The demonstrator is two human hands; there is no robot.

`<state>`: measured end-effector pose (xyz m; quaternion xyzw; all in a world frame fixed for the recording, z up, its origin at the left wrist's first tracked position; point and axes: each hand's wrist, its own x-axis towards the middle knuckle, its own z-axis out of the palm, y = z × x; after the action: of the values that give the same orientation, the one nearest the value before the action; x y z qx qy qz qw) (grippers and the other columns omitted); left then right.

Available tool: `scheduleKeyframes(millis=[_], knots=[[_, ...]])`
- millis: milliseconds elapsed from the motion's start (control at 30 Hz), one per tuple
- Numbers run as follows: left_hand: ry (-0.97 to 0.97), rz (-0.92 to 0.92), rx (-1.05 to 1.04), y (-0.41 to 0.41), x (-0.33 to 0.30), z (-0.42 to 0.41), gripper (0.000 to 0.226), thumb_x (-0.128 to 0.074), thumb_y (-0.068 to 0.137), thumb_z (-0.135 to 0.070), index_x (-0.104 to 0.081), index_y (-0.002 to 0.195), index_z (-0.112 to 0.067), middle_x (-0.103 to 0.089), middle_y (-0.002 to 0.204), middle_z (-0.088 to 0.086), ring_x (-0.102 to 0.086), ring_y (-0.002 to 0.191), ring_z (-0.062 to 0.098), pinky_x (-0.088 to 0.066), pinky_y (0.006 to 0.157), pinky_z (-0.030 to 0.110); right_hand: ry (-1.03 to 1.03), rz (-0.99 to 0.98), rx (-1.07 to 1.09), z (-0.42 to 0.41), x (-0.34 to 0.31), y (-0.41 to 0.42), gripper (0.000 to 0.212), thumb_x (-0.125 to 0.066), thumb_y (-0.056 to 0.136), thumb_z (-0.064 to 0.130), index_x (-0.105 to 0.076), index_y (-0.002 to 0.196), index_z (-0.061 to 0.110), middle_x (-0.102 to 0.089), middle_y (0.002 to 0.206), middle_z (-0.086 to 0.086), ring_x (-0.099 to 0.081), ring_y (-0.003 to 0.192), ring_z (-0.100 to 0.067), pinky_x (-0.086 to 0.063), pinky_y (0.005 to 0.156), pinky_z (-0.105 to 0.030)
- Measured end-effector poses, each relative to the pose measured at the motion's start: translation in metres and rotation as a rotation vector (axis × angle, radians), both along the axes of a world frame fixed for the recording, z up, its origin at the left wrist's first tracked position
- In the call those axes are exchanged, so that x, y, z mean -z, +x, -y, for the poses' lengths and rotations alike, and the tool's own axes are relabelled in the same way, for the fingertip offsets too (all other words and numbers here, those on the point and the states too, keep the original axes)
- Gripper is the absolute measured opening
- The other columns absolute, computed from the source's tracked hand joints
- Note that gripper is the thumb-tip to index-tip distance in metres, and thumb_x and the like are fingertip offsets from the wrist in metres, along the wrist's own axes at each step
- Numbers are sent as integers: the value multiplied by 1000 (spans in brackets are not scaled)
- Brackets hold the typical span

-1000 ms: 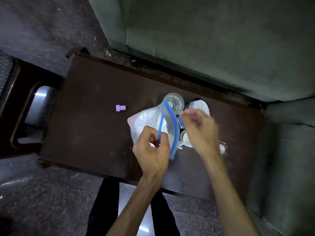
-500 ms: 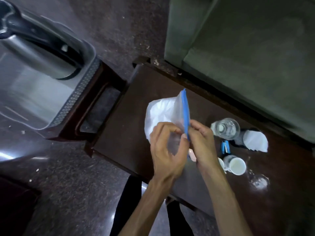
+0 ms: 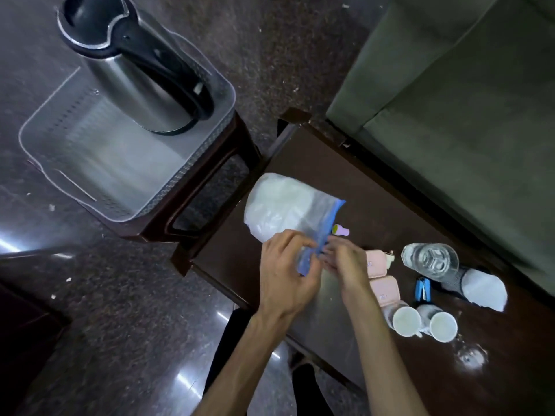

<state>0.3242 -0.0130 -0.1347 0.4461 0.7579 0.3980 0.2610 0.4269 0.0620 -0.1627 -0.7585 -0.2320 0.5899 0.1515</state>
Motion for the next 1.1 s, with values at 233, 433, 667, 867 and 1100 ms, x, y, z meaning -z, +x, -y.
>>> scheduleKeyframes(millis=[233,433,667,867,1100], knots=[[-175,63,155,26,22,6,10,-70,75,-13,-69,84,-18,-68,85,-6,-65,74,17,-54,71,30,223,540,-118,20,-6,55,13,-68,88,15,-81,89,15,-79,88,-2,-72,93,-26,-48,79,-29],[-242,-16,404,81,34,-13,8,-71,80,-19,-70,87,-17,-71,86,1,-68,75,26,-53,60,34,274,757,-75,29,-10,120,12,-71,86,12,-81,91,16,-81,90,-6,-73,88,-28,-46,74,-28],[-206,-183,767,150,42,-32,16,-74,79,-28,-73,92,-19,-73,86,2,-71,74,29,-53,62,32,178,1017,-45,56,-1,205,23,-72,83,14,-81,104,19,-80,106,-15,-72,102,-42,-50,88,-38],[-419,-380,1183,226,53,-16,37,-63,89,-19,-60,125,-15,-70,115,10,-68,108,34,-49,83,39,36,830,-413,82,20,261,41,-71,83,5,-77,122,20,-79,107,-21,-73,102,-44,-58,87,-46],[-575,-545,1273,243,67,-15,17,-70,91,-17,-72,108,-16,-74,105,5,-71,103,27,-39,71,32,198,784,-529,91,40,288,22,-74,82,-2,-78,99,10,-79,96,-12,-74,86,-37,-57,76,-36]])
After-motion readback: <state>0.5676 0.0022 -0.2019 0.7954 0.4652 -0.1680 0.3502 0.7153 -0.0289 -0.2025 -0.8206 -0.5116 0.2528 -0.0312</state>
